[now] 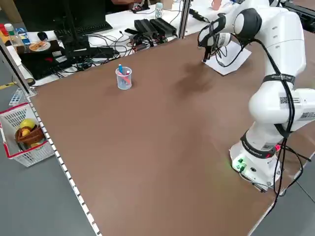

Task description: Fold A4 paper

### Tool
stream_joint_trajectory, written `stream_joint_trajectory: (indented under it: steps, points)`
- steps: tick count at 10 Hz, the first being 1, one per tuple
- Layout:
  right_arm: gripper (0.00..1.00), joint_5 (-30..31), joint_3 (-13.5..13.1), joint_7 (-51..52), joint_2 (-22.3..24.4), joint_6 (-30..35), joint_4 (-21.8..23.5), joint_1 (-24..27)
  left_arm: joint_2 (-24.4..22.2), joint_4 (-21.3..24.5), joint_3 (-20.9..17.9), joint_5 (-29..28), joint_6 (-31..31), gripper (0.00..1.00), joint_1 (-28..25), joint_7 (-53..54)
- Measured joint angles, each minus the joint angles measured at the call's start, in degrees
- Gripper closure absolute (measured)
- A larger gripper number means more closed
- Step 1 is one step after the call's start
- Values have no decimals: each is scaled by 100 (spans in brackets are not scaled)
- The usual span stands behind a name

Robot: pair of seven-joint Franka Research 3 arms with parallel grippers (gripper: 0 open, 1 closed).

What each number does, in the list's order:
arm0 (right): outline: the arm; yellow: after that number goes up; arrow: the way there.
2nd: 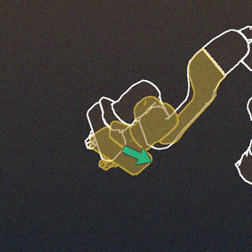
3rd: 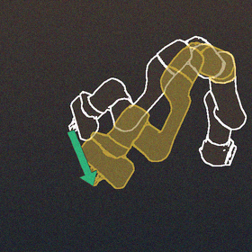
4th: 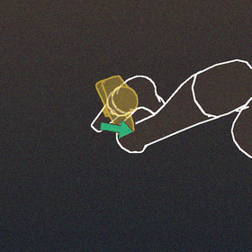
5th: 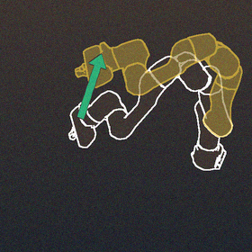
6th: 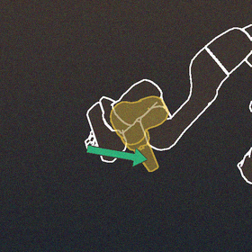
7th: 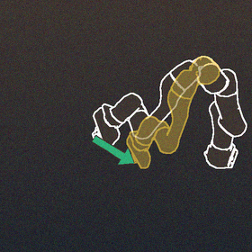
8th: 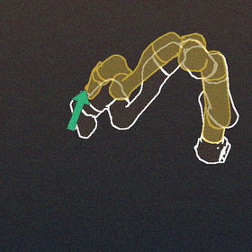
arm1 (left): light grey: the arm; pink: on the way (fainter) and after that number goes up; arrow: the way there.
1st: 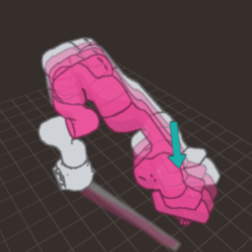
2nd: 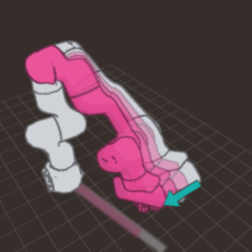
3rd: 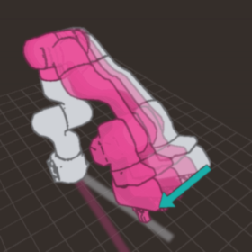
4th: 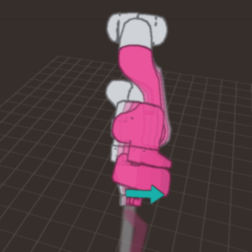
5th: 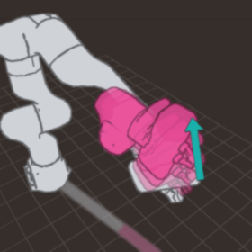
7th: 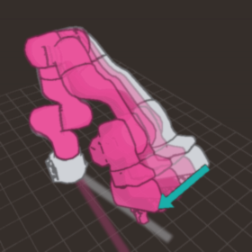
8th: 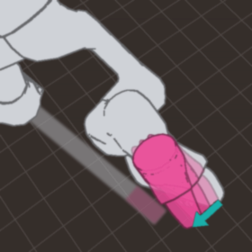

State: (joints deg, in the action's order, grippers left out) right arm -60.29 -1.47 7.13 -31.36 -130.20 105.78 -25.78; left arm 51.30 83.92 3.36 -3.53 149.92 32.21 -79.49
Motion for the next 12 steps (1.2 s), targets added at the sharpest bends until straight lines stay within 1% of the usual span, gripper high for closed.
stream_joint_trajectory:
  steps: [3,7,10,12]
  points:
    - [99,-282,100,-83,4,0,-141,-67,0,0,0,0,1,99,0,0]
    - [99,-681,190,-91,4,-39,-204,-176,0,0,0,0,1,99,0,0]
    - [99,-733,192,-91,-28,-195,-214,-259,0,0,0,0,3,99,-1,0]
    - [99,-746,194,-90,-141,-317,-234,-279,0,1,0,0,5,99,-2,0]
